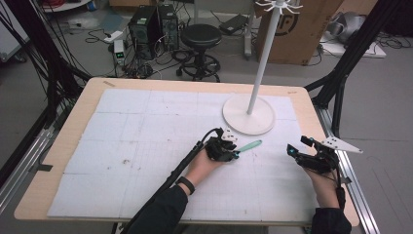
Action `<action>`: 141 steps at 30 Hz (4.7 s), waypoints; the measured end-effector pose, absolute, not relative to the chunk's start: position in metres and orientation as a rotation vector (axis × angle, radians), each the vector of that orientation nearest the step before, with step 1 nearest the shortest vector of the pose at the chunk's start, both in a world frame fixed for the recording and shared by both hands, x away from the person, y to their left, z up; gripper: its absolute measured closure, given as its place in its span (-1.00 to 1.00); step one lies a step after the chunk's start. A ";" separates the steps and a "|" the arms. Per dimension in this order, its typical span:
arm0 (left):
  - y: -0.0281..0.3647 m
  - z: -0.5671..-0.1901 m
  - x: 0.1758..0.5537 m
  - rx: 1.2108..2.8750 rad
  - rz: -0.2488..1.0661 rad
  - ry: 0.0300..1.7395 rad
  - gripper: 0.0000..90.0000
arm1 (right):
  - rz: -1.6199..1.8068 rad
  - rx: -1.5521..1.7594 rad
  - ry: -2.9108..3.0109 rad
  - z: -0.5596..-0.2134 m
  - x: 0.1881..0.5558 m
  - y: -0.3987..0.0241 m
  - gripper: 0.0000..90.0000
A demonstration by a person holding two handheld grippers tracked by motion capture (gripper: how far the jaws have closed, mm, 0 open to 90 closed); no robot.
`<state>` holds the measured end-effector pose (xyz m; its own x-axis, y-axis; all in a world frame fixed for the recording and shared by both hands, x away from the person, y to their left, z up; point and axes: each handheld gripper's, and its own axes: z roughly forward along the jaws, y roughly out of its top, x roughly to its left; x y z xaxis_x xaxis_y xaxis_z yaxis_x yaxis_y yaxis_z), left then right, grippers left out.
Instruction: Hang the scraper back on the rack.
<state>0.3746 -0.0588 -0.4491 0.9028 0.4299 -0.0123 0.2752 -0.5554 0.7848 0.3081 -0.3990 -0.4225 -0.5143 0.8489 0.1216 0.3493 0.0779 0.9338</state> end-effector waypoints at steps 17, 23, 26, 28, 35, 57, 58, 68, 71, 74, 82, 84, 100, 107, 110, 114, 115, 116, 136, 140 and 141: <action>-0.060 -0.448 0.373 2.185 0.201 0.586 0.76 | 1.437 1.175 1.907 -0.423 0.308 -0.399 -0.48; -0.060 -0.447 0.373 2.181 0.203 0.592 0.78 | 1.440 1.179 1.904 -0.423 0.308 -0.399 -0.48; -0.058 -0.448 0.375 2.172 0.176 0.601 0.79 | 1.439 1.179 1.909 -0.423 0.308 -0.399 -0.48; -0.057 -0.447 0.375 2.168 0.170 0.596 0.80 | 1.437 1.175 1.909 -0.423 0.308 -0.399 -0.48; -0.052 -0.438 0.376 2.114 0.145 0.587 0.80 | 1.437 1.182 1.909 -0.423 0.308 -0.399 -0.48; 0.002 -0.323 0.393 1.809 0.234 0.604 0.80 | 1.439 1.183 1.912 -0.423 0.308 -0.398 -0.48; 0.003 -0.316 0.394 1.803 0.237 0.601 0.80 | 1.436 1.181 1.915 -0.423 0.308 -0.398 -0.48; 0.011 -0.253 0.406 1.723 0.278 0.586 0.80 | 1.438 1.184 1.926 -0.424 0.309 -0.398 -0.48; 0.014 -0.237 0.408 1.722 0.297 0.577 0.80 | 1.443 1.186 1.926 -0.425 0.310 -0.398 -0.48; 0.019 -0.220 0.410 1.690 0.290 0.580 0.80 | 1.446 1.190 1.925 -0.425 0.310 -0.398 -0.48; 0.024 -0.189 0.413 1.682 0.314 0.564 0.80 | 1.446 1.196 1.925 -0.425 0.310 -0.398 -0.48; 0.025 -0.183 0.413 1.677 0.318 0.560 0.80 | 1.445 1.197 1.926 -0.425 0.310 -0.398 -0.48; 0.025 -0.151 0.425 1.609 0.374 0.550 0.80 | 1.450 1.192 1.930 -0.425 0.310 -0.399 -0.48; 0.025 -0.154 0.435 1.582 0.356 0.561 0.80 | 1.453 1.191 1.930 -0.425 0.310 -0.399 -0.48; 0.023 -0.155 0.437 1.585 0.351 0.565 0.80 | 1.452 1.194 1.932 -0.425 0.310 -0.400 -0.48; 0.020 -0.157 0.438 1.588 0.344 0.563 0.80 | 1.456 1.188 1.929 -0.425 0.310 -0.400 -0.48; 0.020 -0.157 0.438 1.590 0.348 0.564 0.80 | 1.460 1.189 1.927 -0.425 0.310 -0.400 -0.48; 0.019 -0.157 0.437 1.586 0.344 0.564 0.80 | 1.457 1.189 1.928 -0.425 0.310 -0.400 -0.48; 0.014 -0.158 0.434 1.615 0.373 0.560 0.80 | 1.458 1.189 1.929 -0.425 0.310 -0.400 -0.48; 0.012 -0.161 0.438 1.620 0.371 0.573 0.80 | 1.457 1.194 1.930 -0.425 0.310 -0.400 -0.47; 0.011 -0.162 0.438 1.620 0.369 0.572 0.80 | 1.457 1.194 1.931 -0.425 0.310 -0.400 -0.48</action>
<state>0.4382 0.0115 -0.1616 0.8220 0.5623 -0.0904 0.1496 -0.0600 0.9869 0.3099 -0.3997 -0.4252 -0.5303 0.8348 0.1476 0.3710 0.0720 0.9259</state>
